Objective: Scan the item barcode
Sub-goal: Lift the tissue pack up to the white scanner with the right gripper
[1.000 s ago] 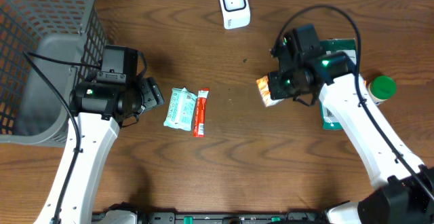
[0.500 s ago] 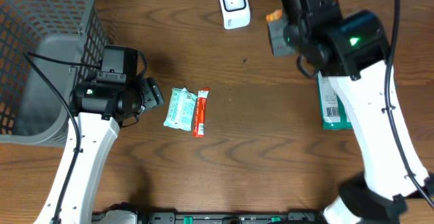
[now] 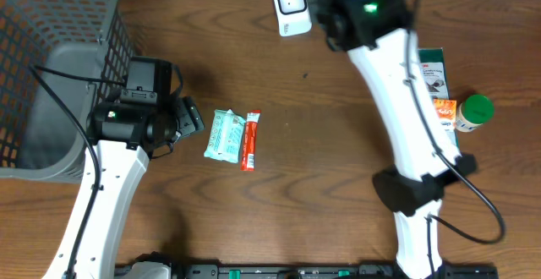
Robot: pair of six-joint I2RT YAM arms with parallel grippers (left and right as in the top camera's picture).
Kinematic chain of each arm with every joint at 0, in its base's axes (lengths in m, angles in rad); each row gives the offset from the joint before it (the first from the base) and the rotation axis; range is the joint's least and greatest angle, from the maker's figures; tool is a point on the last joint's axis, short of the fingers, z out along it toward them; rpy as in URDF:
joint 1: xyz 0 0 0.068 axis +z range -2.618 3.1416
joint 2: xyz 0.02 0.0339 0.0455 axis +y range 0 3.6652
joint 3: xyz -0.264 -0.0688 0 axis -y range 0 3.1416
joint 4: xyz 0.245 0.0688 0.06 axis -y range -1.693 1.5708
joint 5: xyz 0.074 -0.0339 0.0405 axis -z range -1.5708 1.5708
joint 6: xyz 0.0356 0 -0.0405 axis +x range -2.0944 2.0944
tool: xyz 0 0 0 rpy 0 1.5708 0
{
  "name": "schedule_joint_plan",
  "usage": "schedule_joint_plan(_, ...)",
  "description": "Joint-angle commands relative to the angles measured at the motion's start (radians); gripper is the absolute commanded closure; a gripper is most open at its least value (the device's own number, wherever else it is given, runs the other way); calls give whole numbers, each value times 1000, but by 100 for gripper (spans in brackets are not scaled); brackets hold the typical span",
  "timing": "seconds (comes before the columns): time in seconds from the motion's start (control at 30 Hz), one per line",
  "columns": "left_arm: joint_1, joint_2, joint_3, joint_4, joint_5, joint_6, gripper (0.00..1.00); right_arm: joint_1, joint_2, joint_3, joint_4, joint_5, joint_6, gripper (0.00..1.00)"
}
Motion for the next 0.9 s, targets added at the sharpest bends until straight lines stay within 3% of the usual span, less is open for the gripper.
schedule_joint_plan(0.0, 5, -2, 5, -3, -13, 10, 17, 7, 83, 15, 42, 57, -34, 99)
schedule_joint_plan(0.2, 5, -2, 5, -3, -13, 10, 17, 7, 228, 15, 209, 80, -46, 99)
schedule_joint_plan(0.47, 5, -2, 5, -3, -13, 10, 16, 7, 403, 15, 425, 180, -184, 99)
schedule_joint_plan(0.87, 5, -2, 5, -3, -13, 10, 17, 6, 526, 15, 531, 250, -227, 99)
